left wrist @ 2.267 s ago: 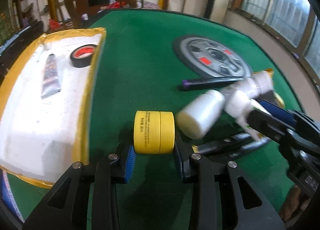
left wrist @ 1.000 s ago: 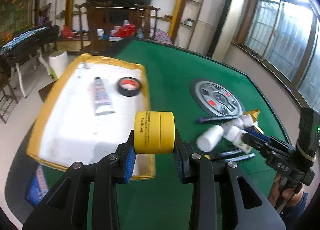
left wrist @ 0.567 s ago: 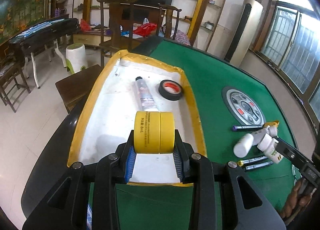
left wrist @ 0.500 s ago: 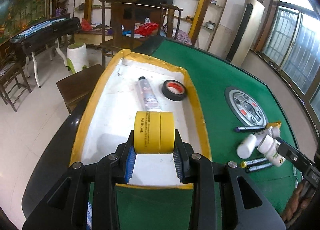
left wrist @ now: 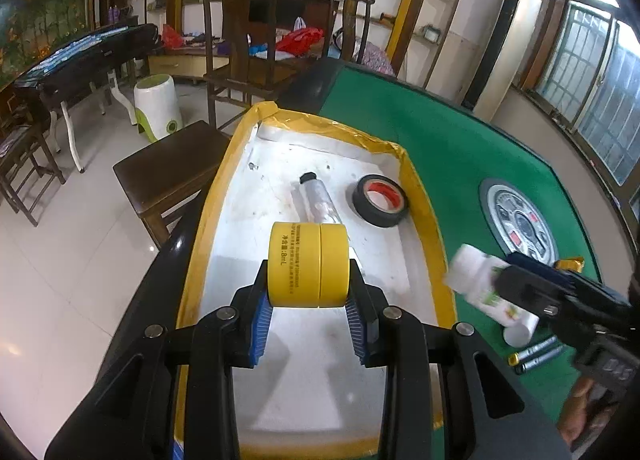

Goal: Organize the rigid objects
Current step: 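Carry yellow tape and pill bottle into the white tray and release both, then withdraw both grippers from the tray back toward the pile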

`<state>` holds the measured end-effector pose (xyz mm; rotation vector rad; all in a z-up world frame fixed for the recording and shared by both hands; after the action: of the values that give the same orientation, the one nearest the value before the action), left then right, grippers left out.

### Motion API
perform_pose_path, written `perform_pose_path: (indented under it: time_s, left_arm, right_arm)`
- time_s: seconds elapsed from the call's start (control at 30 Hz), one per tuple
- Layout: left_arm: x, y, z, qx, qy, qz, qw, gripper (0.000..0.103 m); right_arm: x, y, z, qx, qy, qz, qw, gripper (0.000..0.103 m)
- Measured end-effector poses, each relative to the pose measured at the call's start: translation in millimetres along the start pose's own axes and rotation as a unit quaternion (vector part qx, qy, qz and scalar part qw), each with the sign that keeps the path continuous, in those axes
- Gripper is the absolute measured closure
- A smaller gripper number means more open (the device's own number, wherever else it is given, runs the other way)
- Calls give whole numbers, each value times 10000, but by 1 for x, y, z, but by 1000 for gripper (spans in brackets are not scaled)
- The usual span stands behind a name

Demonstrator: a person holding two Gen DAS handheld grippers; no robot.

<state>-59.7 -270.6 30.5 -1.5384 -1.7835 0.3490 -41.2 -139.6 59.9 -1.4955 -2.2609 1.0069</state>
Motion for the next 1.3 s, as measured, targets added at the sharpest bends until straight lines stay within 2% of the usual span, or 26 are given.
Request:
perform_pose_path:
  time_s: [0.17, 0.27, 0.6, 0.83, 0.87, 1.0, 1.17, 1.27, 1.3]
  left_arm:
    - [-13, -14, 21, -275, -54, -140, 9995, 72]
    - [-19, -20, 30, -398, -55, -227, 9989, 72]
    - [-28, -26, 49, -632, -74, -362, 9973, 72]
    - [-26, -26, 52, -668, -200, -176, 9974, 72]
    - [-25, -27, 52, -670, -181, -168, 9974, 71]
    - [-22, -28, 47, -613, -34, -208, 9979, 45]
    - [-10, -22, 30, -380, -12, -47, 9993, 43]
    - [-2, -17, 22, -63, 136, 75, 9999, 43]
    - [0, -16, 23, -67, 187, 92, 9998, 43]
  right_arm:
    - [-3, -13, 40, -304, 136, 193, 9993, 75]
    - [-6, -20, 54, -321, 296, 174, 9989, 75]
    - [-10, -20, 71, -451, 364, 157, 9982, 75]
    - [-7, -17, 69, -525, 219, 197, 9982, 75]
    - [-7, -17, 68, -534, 201, 199, 9982, 75]
    - [-5, -17, 58, -458, 77, 219, 9987, 73]
    - [2, -9, 31, -225, 81, 219, 9995, 72]
    - [17, 1, 7, -50, 49, 317, 9995, 64]
    - [21, 4, 0, 7, 29, 356, 9994, 64]
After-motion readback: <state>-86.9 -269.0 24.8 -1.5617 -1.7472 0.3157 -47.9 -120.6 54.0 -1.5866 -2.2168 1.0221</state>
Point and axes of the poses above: each gripper's, at about its wrist camera, not at the fingertips, and z roughly the way its jaws point, x to its right, y to its underside, the point moved 3 cm from there along z, roughly the way its jaws point, and after that the axes turned 14 degrees about y, right-handed, at the moved point
